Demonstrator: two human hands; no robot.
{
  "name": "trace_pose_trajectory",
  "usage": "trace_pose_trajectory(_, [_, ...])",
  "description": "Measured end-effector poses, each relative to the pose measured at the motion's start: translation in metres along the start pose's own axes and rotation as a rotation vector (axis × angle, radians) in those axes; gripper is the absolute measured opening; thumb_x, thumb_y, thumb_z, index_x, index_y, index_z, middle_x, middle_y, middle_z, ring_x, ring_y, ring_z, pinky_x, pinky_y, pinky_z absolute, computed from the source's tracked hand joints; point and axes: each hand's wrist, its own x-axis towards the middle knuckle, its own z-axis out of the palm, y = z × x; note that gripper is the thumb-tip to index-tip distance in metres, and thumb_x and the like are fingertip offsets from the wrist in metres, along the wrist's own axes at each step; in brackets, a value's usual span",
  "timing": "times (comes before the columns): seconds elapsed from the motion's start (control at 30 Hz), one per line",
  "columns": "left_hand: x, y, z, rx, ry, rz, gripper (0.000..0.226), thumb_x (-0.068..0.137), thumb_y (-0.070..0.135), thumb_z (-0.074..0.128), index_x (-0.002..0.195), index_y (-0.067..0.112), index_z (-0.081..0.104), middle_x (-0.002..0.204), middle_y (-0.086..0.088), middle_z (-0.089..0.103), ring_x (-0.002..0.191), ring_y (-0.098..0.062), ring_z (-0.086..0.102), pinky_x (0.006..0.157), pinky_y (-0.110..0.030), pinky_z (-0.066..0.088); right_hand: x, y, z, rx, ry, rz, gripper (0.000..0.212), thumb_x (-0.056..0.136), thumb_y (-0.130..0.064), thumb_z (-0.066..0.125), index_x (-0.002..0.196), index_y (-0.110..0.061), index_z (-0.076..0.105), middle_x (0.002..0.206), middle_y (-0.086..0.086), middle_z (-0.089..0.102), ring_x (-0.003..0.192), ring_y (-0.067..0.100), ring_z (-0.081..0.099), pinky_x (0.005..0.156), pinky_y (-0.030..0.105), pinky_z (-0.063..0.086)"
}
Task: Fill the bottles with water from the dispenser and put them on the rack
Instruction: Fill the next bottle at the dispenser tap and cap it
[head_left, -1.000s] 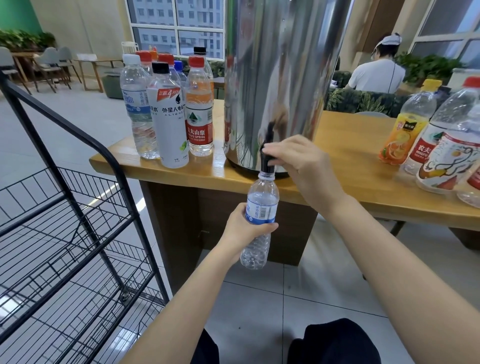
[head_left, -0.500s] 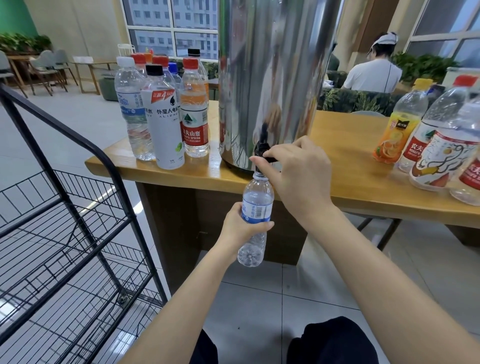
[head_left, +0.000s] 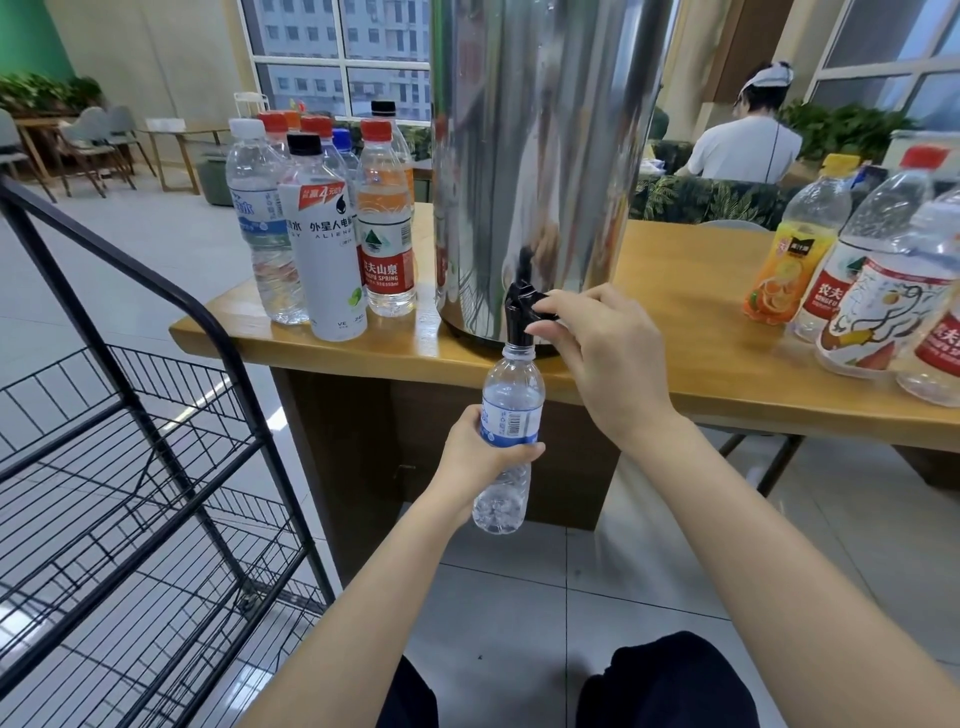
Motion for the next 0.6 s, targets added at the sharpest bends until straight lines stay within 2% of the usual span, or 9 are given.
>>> trace_pose_trajectory(0.1, [0.0009, -0.0003, 0.0001, 0.001, 0.005, -0.002, 0.069, 0.069, 0.017, 0.088, 0.128, 0.021, 0.051, 0.119, 0.004, 0.062, 0.108, -0.013, 0.060, 0.083, -0.024, 0.050, -0.0018, 0.0014, 0.0030, 0.007, 0.046, -0.029, 0.029, 0.093, -0.028, 0.053, 0.101, -0.006, 0.071, 0.088, 0.006, 0.070, 0.078, 0.025, 0.061, 0.061, 0.041, 0.050])
trace_pose_trajectory(0.23, [0.0012, 0.0001, 0.0007, -0.005, 0.007, -0.002, 0.069, 0.069, 0.016, 0.088, 0.127, 0.021, 0.051, 0.118, 0.004, 0.062, 0.102, -0.009, 0.060, 0.078, -0.021, 0.050, -0.0030, 0.0021, 0.0065, 0.008, 0.049, -0.035, 0.028, 0.093, -0.027, 0.053, 0.103, -0.006, 0.070, 0.093, 0.007, 0.071, 0.080, 0.026, 0.062, 0.062, 0.044, 0.052])
trace_pose_trajectory(0.33, [0.0019, 0.0000, 0.0011, -0.002, 0.006, -0.005, 0.070, 0.069, 0.017, 0.088, 0.128, 0.020, 0.050, 0.120, 0.002, 0.062, 0.107, -0.012, 0.060, 0.084, -0.026, 0.052, -0.0043, 0.0038, 0.0077, 0.010, 0.044, -0.032, 0.028, 0.094, -0.026, 0.053, 0.104, -0.006, 0.070, 0.097, 0.007, 0.072, 0.082, 0.024, 0.062, 0.062, 0.044, 0.051])
trace_pose_trajectory(0.6, [0.0017, -0.0011, 0.0008, -0.001, 0.006, 0.002, 0.070, 0.069, 0.016, 0.088, 0.129, 0.019, 0.050, 0.118, 0.003, 0.062, 0.108, -0.013, 0.060, 0.090, -0.029, 0.052, -0.0050, 0.0042, 0.0087, 0.013, 0.024, -0.024, 0.029, 0.095, -0.027, 0.051, 0.106, -0.007, 0.069, 0.096, 0.007, 0.071, 0.081, 0.023, 0.061, 0.061, 0.041, 0.051])
